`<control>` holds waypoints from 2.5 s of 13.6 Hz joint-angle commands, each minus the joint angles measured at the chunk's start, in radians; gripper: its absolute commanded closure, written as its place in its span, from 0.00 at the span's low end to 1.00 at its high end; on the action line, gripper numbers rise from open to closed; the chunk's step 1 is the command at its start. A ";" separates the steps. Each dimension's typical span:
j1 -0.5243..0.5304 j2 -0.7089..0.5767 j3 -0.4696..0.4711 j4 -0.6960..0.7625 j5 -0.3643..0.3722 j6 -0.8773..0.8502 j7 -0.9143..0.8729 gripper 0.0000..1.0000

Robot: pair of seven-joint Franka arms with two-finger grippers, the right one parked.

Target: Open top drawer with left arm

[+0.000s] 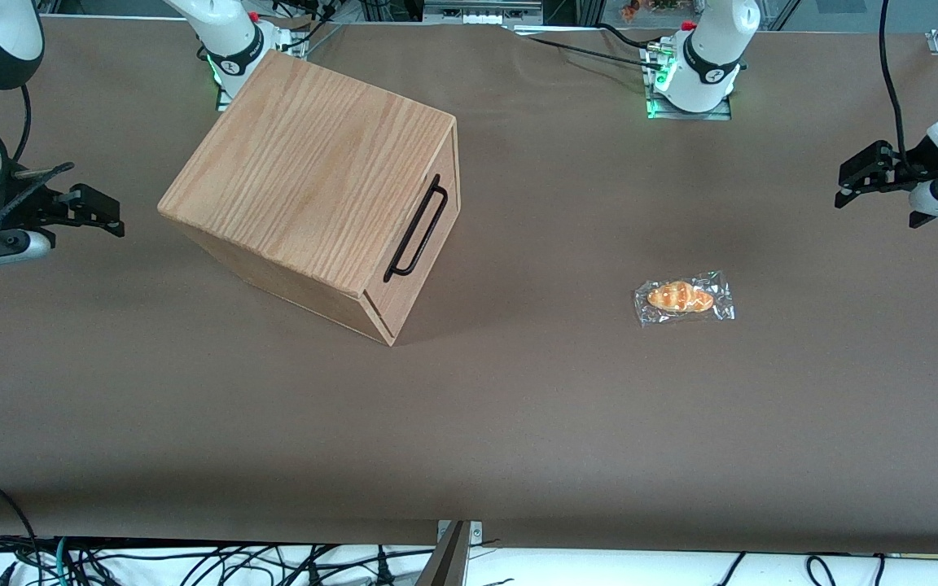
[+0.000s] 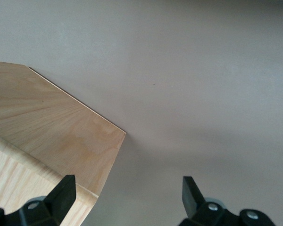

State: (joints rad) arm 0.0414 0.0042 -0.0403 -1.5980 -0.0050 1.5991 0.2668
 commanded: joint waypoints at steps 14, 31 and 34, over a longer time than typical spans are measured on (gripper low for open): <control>0.005 -0.013 0.000 -0.005 0.019 -0.002 0.025 0.00; 0.009 -0.010 0.000 -0.005 -0.009 -0.004 0.025 0.00; 0.011 0.046 0.002 -0.007 -0.134 -0.013 0.029 0.00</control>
State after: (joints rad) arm 0.0472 0.0192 -0.0394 -1.6032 -0.0622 1.5935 0.2669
